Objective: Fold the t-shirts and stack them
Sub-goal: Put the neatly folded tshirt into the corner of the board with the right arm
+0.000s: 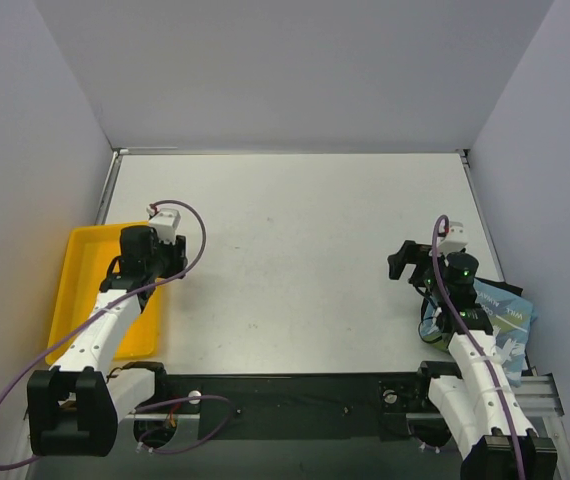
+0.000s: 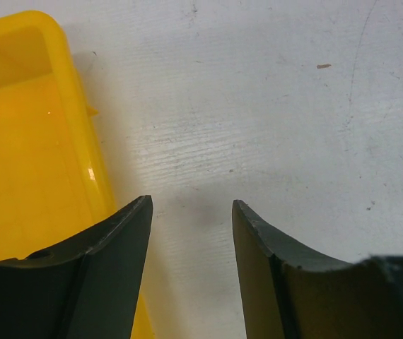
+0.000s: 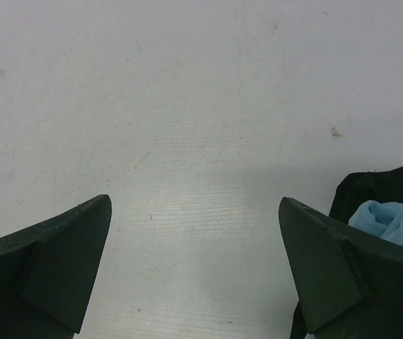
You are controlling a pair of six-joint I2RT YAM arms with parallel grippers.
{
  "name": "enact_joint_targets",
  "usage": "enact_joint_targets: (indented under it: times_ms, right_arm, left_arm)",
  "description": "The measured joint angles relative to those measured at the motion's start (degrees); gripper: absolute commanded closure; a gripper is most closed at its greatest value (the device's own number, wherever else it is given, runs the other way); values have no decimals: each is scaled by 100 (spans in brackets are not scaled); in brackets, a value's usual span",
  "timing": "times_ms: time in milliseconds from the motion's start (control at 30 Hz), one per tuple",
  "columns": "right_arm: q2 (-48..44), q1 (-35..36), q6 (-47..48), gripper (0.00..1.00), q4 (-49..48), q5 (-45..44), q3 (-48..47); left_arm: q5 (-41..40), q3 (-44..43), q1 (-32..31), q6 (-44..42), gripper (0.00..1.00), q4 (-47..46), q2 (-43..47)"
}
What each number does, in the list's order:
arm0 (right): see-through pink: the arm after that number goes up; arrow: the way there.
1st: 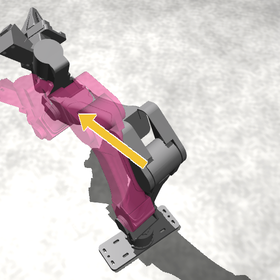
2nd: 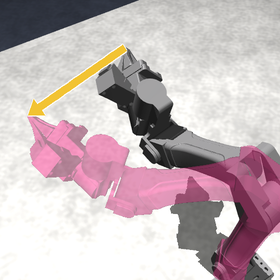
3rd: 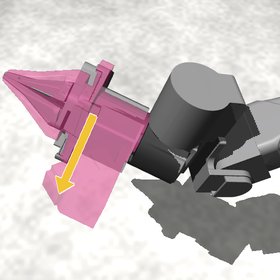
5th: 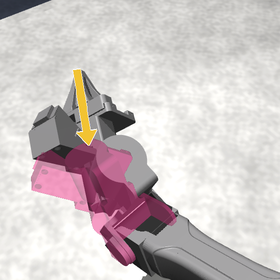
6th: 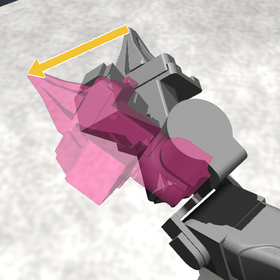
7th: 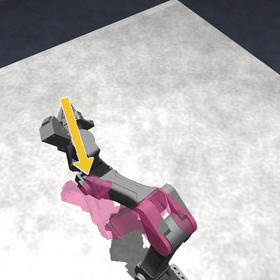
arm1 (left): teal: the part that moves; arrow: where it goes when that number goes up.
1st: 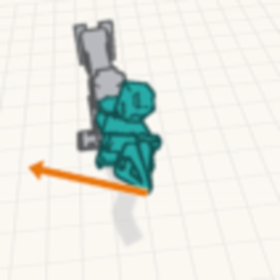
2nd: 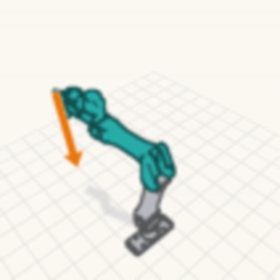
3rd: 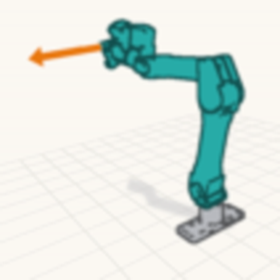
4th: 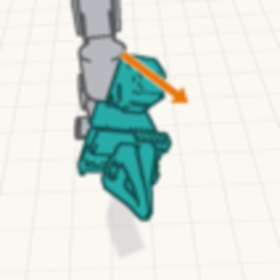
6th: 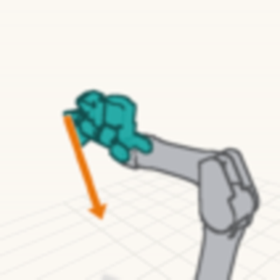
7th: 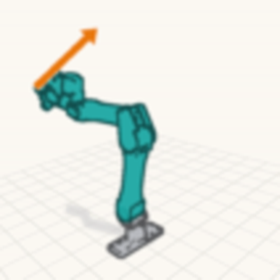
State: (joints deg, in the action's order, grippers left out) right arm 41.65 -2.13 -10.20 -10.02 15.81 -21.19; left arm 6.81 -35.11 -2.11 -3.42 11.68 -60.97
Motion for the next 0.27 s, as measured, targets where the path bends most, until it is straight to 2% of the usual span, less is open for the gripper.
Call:
enact_joint_targets:
  times_ms: [267]
  right_arm:
    - [127,4,17,0,4,-37,0]
  left_arm:
    - [-63,28,28,-20,41,-61,0]
